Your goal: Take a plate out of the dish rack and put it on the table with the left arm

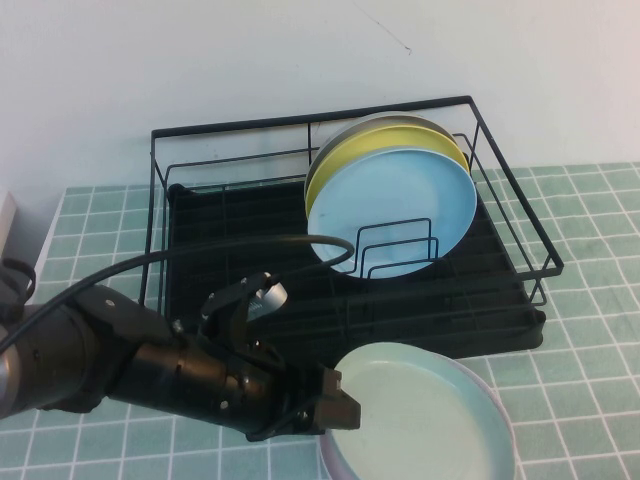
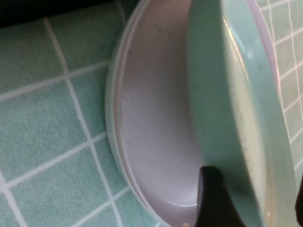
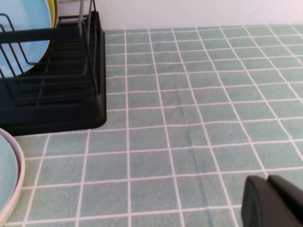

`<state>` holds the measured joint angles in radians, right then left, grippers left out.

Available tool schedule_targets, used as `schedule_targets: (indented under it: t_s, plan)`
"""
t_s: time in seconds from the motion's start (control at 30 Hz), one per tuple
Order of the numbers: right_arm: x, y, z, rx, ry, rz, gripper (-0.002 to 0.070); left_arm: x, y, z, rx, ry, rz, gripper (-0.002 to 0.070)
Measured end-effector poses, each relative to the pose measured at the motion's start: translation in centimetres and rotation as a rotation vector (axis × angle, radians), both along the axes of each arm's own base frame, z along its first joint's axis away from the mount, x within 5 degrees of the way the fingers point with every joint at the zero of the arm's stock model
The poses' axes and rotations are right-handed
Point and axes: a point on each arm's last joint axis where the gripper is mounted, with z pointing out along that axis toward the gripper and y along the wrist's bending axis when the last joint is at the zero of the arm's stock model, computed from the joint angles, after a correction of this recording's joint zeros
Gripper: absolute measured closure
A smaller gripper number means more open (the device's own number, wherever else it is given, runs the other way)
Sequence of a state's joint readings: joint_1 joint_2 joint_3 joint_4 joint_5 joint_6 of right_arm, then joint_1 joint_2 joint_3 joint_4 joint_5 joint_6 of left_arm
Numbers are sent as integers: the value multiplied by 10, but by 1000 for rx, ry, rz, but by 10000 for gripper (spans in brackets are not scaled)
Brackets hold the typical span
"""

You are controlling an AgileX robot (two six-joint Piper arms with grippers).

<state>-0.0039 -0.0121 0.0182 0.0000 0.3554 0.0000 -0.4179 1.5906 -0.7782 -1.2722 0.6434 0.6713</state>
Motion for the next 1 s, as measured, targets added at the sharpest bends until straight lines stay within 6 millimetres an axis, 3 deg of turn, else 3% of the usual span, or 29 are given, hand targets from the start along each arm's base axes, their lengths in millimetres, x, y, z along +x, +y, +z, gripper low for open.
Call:
schedule_targets:
  t_s: [0.27,0.43,0.57,0.83,1.0]
  plan:
    - [0,0,0,0,0,0,678,-3,3,11,7,-58,-14,329]
    - [0,0,0,0,0,0,678,-8,12,43,15,-226,35,343]
    - [0,0,0,0,0,0,678,-20,23,79,-7,-392,82,399]
    - [0,0,0,0,0,0,678,-71,51,150,-32,-772,70,594]
    - [0,0,0,0,0,0,678,-108,68,178,-50,-955,59,663]
